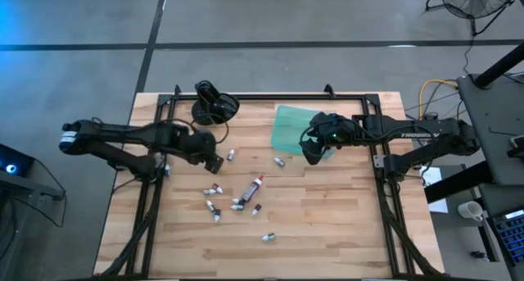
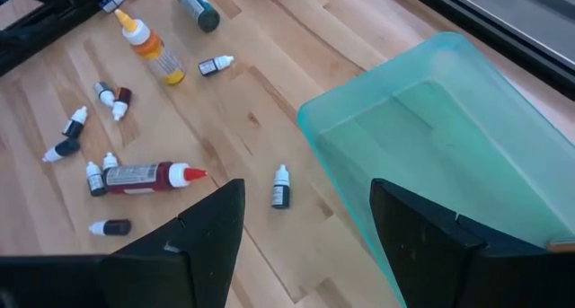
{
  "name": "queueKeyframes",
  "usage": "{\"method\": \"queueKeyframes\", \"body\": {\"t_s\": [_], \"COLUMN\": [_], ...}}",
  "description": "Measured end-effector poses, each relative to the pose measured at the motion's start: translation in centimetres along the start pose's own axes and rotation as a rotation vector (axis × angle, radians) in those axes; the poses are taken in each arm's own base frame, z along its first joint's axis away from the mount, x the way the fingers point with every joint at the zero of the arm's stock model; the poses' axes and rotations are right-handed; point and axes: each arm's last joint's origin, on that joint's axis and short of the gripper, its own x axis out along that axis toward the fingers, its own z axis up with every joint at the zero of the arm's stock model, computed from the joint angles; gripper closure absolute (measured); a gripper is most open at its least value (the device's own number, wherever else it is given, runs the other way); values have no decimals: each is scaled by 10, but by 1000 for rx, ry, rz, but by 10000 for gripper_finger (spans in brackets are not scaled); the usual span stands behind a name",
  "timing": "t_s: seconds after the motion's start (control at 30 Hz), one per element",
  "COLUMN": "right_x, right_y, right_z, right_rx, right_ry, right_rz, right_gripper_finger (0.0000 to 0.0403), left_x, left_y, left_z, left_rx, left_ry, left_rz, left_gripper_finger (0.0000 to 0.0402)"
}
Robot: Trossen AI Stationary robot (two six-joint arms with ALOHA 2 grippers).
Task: Pick & Place food coloring
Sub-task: Put the large yellow food coloring bottle into the green bin
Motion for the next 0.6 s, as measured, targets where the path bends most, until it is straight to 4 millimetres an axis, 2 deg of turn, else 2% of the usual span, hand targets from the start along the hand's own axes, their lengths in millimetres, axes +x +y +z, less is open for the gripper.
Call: {"method": "queueKeyframes", "body": {"t_s": [0.17,0.37,0.6], "right_x": [0,0,0], "right_y": [0,0,0], "right_z": [0,0,0], "right_rx": [-2,-7,-7], "right_ry": [-1,-1,-1], "right_rz": [-2,-2,-3], "right_gripper_finger": [170,170,170], "left_x": [20,45,53], "left_y": [-14,-21,-30], "left_z": [4,4,9], "left_rx": [13,46,88], "left_ry": [89,191,188], "left_rz": [55,199,215], "left_gripper_finger": [186,186,186]}}
